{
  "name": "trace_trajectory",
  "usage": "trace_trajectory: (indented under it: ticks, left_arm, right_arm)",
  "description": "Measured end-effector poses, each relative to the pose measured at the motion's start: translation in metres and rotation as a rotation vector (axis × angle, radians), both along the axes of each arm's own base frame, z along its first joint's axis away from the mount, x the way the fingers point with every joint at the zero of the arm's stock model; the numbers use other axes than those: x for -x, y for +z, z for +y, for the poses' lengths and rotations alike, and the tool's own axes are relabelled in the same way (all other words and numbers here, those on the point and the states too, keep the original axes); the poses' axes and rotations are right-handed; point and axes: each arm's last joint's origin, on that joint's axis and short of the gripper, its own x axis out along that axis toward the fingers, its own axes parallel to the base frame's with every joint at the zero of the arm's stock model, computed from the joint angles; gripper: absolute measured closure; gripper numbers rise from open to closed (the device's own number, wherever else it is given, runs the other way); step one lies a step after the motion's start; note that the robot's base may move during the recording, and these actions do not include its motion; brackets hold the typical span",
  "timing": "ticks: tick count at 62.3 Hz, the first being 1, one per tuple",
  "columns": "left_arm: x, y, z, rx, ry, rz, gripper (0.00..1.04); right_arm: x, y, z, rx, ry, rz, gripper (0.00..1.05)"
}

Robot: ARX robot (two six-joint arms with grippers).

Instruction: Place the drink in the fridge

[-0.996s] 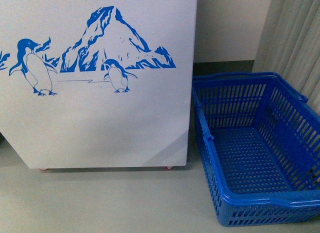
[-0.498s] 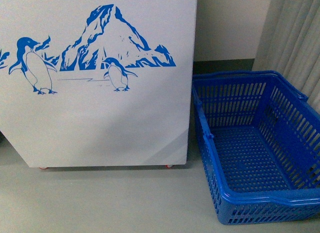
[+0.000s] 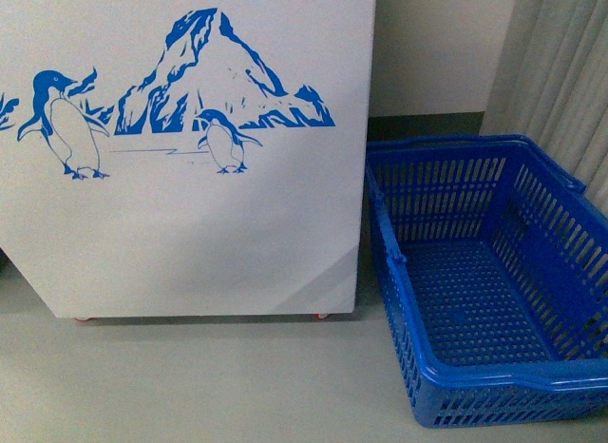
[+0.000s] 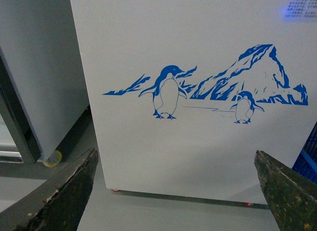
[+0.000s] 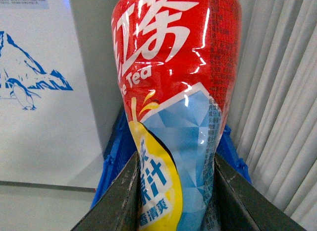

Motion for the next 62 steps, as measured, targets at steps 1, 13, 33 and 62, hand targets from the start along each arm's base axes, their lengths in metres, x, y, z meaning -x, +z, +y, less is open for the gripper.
trace_trajectory:
  ticks: [1, 13, 33, 62]
  left_arm:
    - [0.0, 0.0, 0.0, 0.0, 0.0, 0.0, 0.08]
    - [0.0, 0.0, 0.0, 0.0, 0.0, 0.0, 0.08]
    - [0.0, 0.0, 0.0, 0.0, 0.0, 0.0, 0.08]
    - [0.0, 0.0, 0.0, 0.0, 0.0, 0.0, 0.08]
  right_arm:
    - [0.0, 0.0, 0.0, 0.0, 0.0, 0.0, 0.7]
    - [0.0, 0.0, 0.0, 0.0, 0.0, 0.0, 0.7]
    - [0.0, 0.0001, 0.0, 0.0, 0.0, -0.001, 0.7]
    - [0.0, 0.0001, 0.0, 0.0, 0.0, -0.001, 0.7]
